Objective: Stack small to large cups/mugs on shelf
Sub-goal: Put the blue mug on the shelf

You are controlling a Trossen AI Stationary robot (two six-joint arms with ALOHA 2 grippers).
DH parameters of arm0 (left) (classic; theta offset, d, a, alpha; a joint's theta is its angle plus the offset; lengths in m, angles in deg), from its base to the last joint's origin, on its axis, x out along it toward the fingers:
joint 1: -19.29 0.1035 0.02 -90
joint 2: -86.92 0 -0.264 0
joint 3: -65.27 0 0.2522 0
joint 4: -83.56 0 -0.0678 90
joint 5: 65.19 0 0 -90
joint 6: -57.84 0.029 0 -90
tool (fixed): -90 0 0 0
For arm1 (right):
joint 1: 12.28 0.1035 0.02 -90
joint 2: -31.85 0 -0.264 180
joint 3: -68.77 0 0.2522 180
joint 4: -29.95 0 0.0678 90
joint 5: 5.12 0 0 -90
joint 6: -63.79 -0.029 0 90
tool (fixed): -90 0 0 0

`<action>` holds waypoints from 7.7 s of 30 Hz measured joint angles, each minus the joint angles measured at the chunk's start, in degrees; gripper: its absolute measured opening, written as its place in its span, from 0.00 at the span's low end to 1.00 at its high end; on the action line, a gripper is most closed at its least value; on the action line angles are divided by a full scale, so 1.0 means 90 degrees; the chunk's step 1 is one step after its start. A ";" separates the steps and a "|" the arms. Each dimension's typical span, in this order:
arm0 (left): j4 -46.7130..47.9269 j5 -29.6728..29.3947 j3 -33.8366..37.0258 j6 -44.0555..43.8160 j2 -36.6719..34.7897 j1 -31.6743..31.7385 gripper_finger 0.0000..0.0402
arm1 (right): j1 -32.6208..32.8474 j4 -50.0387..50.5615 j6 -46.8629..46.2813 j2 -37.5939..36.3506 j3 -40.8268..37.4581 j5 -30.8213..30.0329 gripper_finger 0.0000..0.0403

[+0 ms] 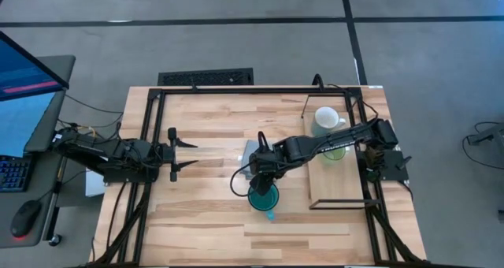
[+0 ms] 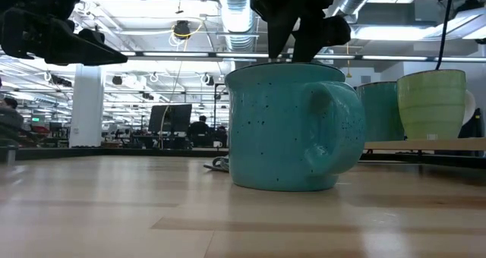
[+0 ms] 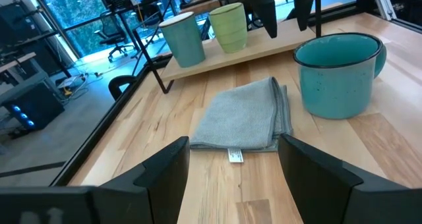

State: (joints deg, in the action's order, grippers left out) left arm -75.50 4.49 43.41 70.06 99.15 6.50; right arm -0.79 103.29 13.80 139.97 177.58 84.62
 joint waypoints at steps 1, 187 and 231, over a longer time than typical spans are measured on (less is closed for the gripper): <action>0.0002 0.0000 0.0000 -0.0002 -0.0002 0.0000 0.56 | 0.0000 -0.0005 0.0095 0.0000 0.0000 0.0003 0.64; -0.0551 -0.0845 0.0002 -0.3555 -0.0070 0.0000 0.56 | 0.1303 0.1939 0.5569 -0.4172 -0.3923 0.0410 0.06; -0.0245 -0.1030 0.0002 -0.3664 -0.0067 0.0000 0.56 | 0.0877 0.1402 0.6726 -0.4041 -0.4090 0.0161 0.24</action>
State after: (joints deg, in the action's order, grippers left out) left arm -77.71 -4.77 43.43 37.09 98.54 6.49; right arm 7.10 115.91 74.34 103.60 140.77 86.07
